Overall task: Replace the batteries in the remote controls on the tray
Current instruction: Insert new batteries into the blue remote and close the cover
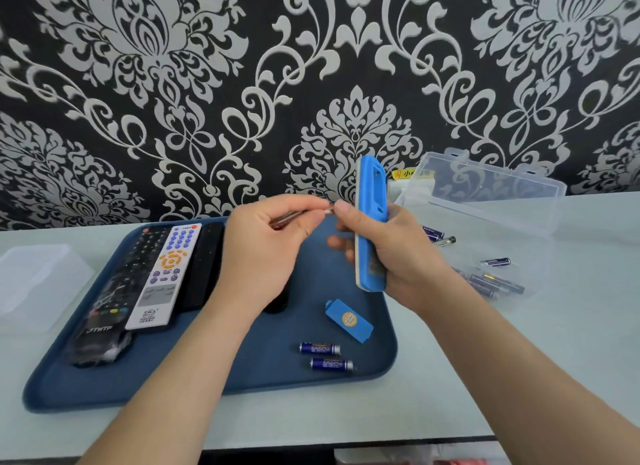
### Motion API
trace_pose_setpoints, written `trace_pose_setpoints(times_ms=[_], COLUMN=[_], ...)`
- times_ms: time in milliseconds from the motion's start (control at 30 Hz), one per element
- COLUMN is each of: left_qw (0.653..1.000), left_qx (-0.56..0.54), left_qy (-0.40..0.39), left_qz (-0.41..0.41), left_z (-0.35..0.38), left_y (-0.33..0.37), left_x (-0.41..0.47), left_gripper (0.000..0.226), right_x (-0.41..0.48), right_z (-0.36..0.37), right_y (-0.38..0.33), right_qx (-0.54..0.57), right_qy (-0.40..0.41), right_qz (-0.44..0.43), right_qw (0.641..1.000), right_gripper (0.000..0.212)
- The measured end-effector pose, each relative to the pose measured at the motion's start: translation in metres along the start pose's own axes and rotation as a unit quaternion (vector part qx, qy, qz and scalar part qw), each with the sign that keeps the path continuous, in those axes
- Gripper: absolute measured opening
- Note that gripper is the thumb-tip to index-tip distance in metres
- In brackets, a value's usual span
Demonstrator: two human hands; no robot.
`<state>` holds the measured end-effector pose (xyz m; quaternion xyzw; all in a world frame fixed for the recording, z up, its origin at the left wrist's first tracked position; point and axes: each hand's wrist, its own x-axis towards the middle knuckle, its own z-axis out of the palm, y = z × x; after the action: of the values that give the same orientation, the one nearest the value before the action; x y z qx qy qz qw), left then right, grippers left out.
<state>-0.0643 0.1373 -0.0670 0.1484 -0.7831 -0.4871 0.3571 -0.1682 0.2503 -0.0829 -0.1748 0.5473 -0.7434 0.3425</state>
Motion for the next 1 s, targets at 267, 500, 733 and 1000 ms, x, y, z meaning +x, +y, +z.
trace_pose_setpoints(times_ms=[267,500,733,1000], left_qw=[0.996,0.96,0.914,0.959], left_qx=[0.075,0.238,0.33,0.235], left_qy=[0.021,-0.002,0.031,0.062], left_qz=[0.042,0.15,0.236,0.148], left_z=[-0.015,-0.011,-0.013,-0.005], left_y=[0.015,0.003,-0.002,0.0], left_x=[0.005,0.004,0.01,0.006], left_gripper=[0.024,0.003,0.007,0.008], right_x=[0.0,-0.005,-0.006,-0.006], right_z=[-0.002,0.004,0.011,0.011], right_y=[0.006,0.013,0.017,0.018], right_qx=[-0.399,-0.522,-0.556,-0.533], right_qy=[0.095,0.052,0.044,0.052], right_qz=[-0.161,-0.191,-0.218,-0.216], right_qw=[0.898,0.83,0.801,0.817], right_gripper=[0.053,0.048,0.049,0.044])
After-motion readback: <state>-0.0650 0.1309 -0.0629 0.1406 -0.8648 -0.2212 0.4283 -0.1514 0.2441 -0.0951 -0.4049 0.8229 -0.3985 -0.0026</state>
